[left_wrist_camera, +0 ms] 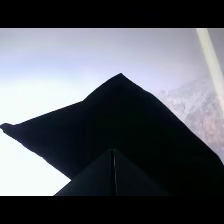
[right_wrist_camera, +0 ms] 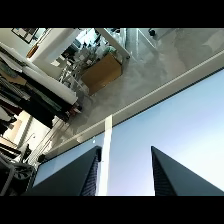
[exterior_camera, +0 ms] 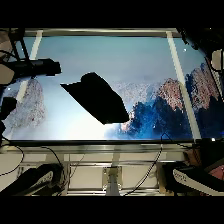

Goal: Fold the clothes and pants, and hang the long-sleeved shirts on hangers.

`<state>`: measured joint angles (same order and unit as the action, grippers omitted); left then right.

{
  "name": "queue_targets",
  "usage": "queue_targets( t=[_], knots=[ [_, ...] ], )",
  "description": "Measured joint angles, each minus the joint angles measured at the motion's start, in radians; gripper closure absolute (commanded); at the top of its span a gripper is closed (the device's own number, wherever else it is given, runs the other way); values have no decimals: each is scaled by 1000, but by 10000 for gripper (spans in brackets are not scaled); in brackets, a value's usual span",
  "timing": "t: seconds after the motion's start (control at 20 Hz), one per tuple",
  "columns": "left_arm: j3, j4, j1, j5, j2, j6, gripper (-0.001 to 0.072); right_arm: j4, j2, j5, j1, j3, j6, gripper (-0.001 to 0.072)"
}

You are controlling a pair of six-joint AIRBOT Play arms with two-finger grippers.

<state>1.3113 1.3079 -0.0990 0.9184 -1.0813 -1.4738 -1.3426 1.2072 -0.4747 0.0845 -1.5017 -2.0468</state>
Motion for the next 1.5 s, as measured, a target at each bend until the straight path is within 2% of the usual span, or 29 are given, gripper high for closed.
queue_targets(
  t=[0.8,0.85,0.9,1.1,1.25,1.5],
  knots=[
    [0,8,0,37,-13,0,695,6,0,5,0,0,0,326],
    [0,8,0,37,-14,0,695,8,0,5,0,0,0,421],
    [0,8,0,37,-14,0,696,9,0,5,0,0,0,666],
    [0,8,-1,59,-20,12,698,13,2,-61,0,0,5,688],
    [-12,3,-5,88,-25,85,699,78,3,-219,0,6,138,688],
    [-108,-55,-2,99,-9,175,699,475,65,-562,0,42,533,687]
  ],
)
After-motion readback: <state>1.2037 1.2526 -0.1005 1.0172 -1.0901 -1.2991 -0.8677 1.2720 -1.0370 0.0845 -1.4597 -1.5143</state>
